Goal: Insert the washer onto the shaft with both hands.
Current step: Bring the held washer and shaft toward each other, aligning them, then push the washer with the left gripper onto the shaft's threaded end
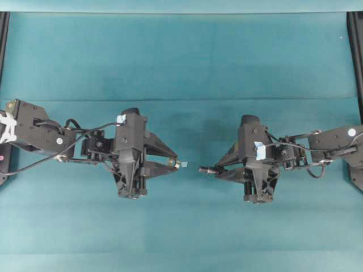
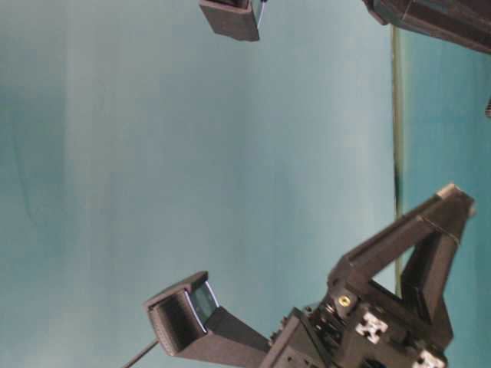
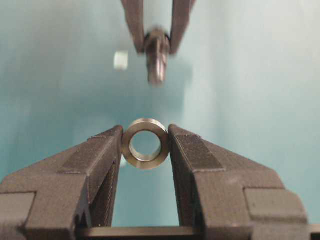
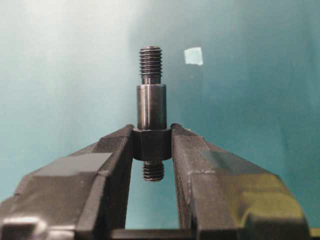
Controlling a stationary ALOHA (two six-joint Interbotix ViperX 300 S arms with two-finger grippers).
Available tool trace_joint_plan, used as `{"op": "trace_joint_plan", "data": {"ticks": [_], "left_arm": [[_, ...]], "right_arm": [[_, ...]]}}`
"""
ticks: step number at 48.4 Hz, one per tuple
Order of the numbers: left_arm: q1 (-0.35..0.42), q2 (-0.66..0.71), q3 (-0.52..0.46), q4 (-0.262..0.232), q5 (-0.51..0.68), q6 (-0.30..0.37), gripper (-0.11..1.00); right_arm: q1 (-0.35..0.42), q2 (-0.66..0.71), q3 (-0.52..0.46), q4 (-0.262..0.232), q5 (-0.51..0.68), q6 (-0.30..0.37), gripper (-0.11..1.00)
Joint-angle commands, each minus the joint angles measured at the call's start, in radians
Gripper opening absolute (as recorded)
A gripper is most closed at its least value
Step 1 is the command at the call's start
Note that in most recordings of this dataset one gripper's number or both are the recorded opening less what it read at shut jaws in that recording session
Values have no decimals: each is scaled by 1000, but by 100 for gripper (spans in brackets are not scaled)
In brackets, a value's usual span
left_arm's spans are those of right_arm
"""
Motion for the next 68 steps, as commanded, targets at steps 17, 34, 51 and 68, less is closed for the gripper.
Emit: {"op": "trace_joint_plan", "data": {"ticks": [17, 34, 51, 68], "left_arm": [[-2, 20, -34, -2, -51, -3, 36], [-2, 57, -72, -2, -60, -3, 36], [-12, 69, -74, -2, -63, -3, 36], [-20, 100, -77, -2, -126, -23, 36]], "right_arm": [[5, -5, -8, 0, -23, 9, -1], [5, -2, -11, 0, -40, 9, -1], [5, 9, -15, 0, -58, 9, -1], [3, 17, -17, 2, -101, 26, -1]]}}
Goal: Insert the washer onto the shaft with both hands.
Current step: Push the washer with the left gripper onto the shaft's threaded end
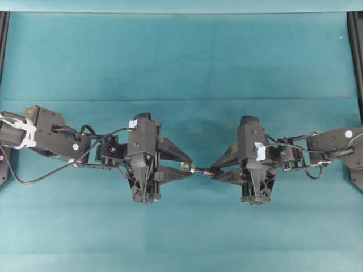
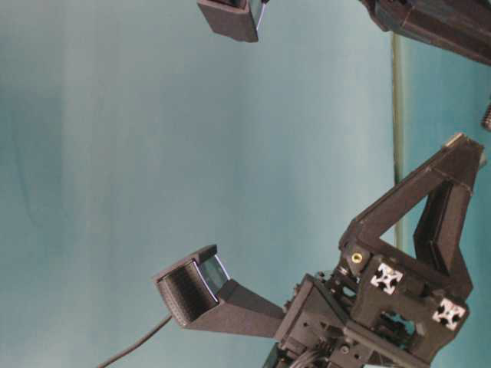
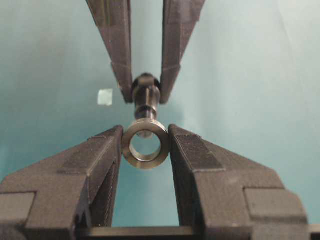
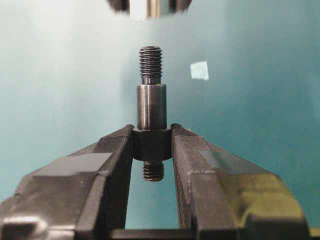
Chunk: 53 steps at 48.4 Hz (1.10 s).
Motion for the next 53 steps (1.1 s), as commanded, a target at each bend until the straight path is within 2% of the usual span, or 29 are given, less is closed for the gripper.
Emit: {"op": "trace_joint_plan", "data": {"ticks": [1, 53], "left_arm": [[-3, 2, -15, -2, -23, -3, 36], [-3, 37, -52, -2, -23, -3, 36]], "right_arm": [[2, -6, -14, 3, -21, 14, -1], [-5, -5, -15, 3, -61, 17, -1]]}}
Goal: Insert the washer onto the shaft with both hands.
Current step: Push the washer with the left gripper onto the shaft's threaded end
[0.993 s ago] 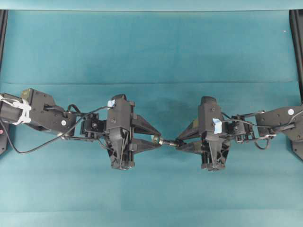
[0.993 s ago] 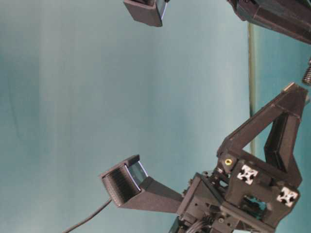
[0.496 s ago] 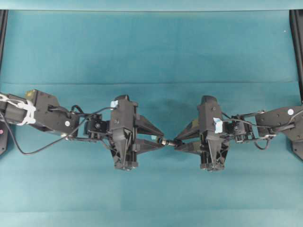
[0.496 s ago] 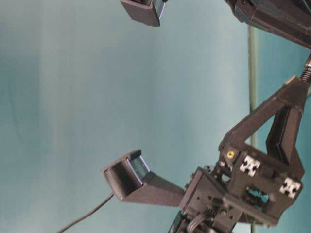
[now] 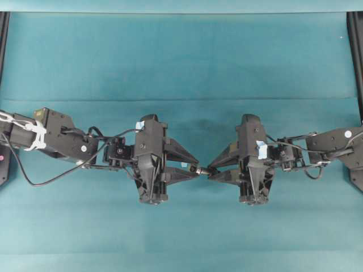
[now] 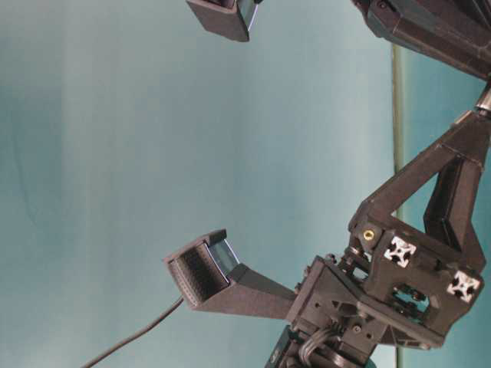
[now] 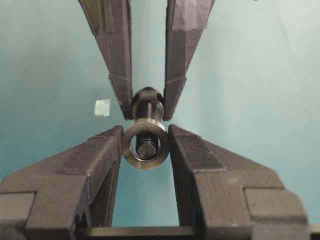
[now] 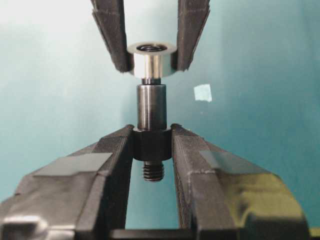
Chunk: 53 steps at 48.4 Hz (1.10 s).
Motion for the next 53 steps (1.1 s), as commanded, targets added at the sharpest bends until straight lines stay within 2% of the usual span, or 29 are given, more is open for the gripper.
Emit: {"op": "trace_joint_plan", "data": {"ticks": [1, 53], "left_arm": [[-3, -5, -15, -2, -12, -2, 36], [-15, 57, -83, -2, 34, 5, 36]], "right_arm": [[-3, -6, -12, 2, -14, 11, -1], [-8, -2, -15, 2, -15, 11, -1]]}}
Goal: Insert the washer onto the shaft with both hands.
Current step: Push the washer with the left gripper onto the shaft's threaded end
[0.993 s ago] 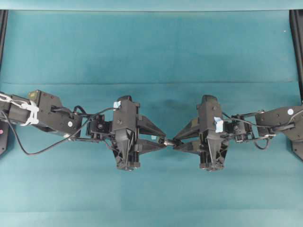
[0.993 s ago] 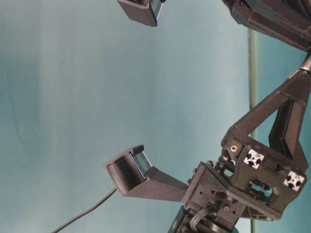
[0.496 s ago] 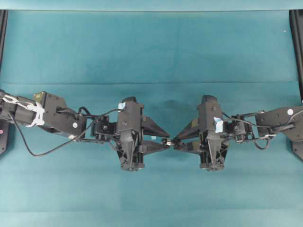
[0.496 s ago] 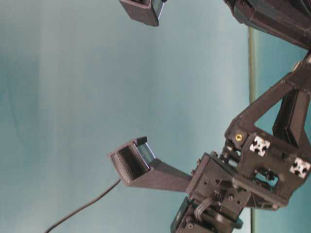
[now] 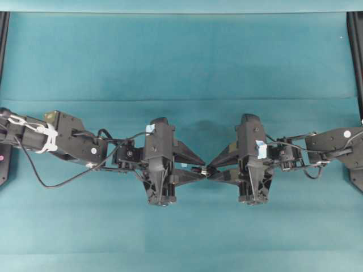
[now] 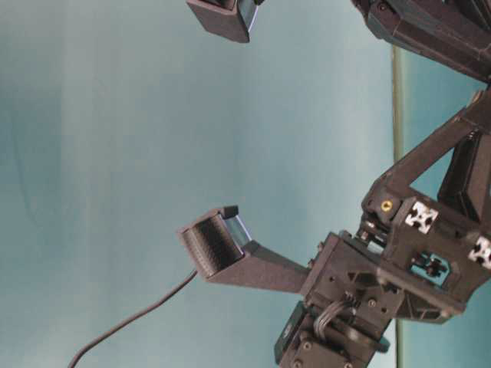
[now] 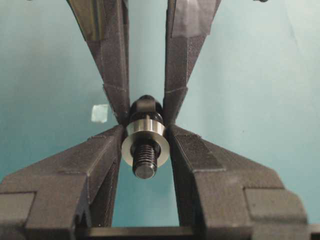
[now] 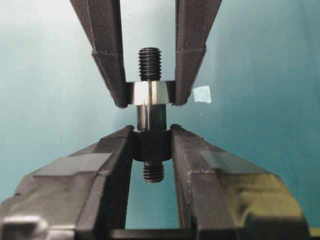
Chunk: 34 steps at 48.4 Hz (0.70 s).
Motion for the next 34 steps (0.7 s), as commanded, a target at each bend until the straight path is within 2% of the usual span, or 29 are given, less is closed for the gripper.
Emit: {"op": "trace_joint_plan", "data": {"ticks": [1, 15, 34], "left_arm": [[-9, 0, -23, 2, 11, 3, 36], [-8, 17, -64, 2, 63, 14, 36], [-9, 17, -66, 2, 94, -2, 36]], "right_arm": [[-5, -6, -14, 3, -11, 11, -1], [-5, -5, -18, 2, -11, 9, -1], [-5, -2, -18, 2, -11, 9, -1]]}}
